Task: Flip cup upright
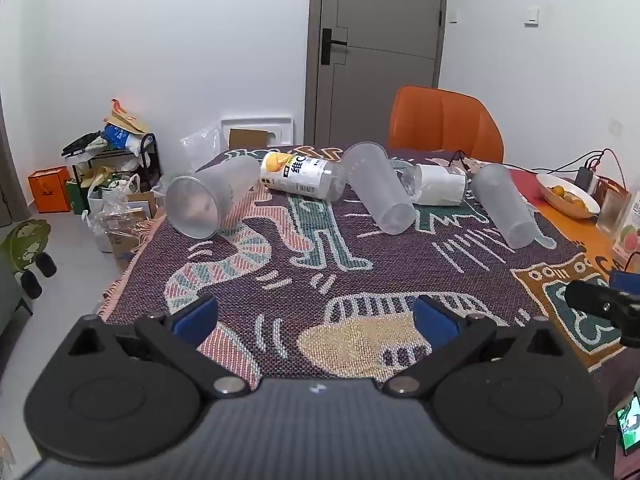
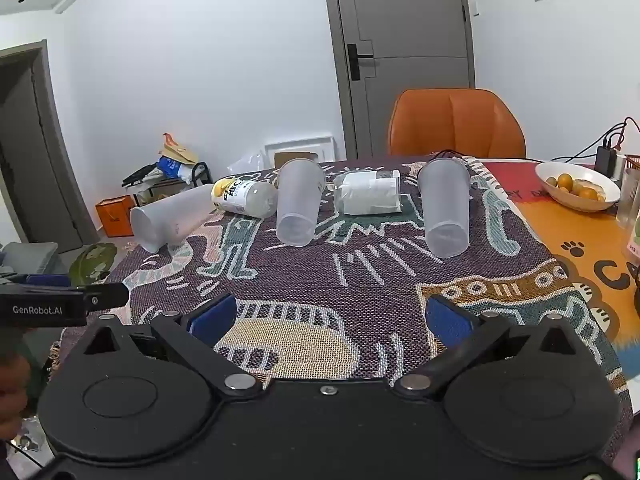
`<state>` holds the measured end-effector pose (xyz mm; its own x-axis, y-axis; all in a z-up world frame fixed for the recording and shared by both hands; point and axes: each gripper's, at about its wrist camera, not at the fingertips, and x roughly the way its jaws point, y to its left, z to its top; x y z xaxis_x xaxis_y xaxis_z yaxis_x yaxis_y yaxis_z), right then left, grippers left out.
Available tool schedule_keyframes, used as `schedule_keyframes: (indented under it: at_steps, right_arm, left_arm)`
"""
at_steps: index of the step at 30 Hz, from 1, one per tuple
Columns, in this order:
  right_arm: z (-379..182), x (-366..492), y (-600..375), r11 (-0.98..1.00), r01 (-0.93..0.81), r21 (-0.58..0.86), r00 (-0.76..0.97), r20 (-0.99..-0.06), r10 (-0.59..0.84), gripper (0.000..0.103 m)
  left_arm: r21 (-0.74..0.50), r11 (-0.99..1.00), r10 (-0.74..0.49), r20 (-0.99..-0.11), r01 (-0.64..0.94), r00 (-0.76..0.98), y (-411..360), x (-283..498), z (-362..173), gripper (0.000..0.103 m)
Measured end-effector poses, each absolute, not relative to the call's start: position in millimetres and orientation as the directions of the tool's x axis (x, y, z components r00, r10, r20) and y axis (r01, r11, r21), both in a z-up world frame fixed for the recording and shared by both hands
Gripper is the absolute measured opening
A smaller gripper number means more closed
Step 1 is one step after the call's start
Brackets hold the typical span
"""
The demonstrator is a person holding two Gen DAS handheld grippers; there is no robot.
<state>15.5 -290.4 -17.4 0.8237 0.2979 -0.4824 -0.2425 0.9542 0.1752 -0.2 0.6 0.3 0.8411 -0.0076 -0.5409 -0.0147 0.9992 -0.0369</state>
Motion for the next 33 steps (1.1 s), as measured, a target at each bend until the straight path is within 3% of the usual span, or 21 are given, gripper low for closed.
schedule_keyframes:
  at_steps: [8, 33]
  right_arm:
    - [-24, 20, -292, 0.958, -0.226, 0.176, 0.804, -0.522, 0.285, 0.103]
    - [-30, 18, -297, 0.962, -0.213, 0.170, 0.804, -0.530, 0.271, 0.103]
  left_arm:
    - [-0.046, 0.999, -0.012, -0.557, -0.016, 0.831, 2, -1, 1, 0.103]
    - [-0.045, 0.999, -0.034, -0.556, 0.011, 0.831, -3, -1, -3, 0.103]
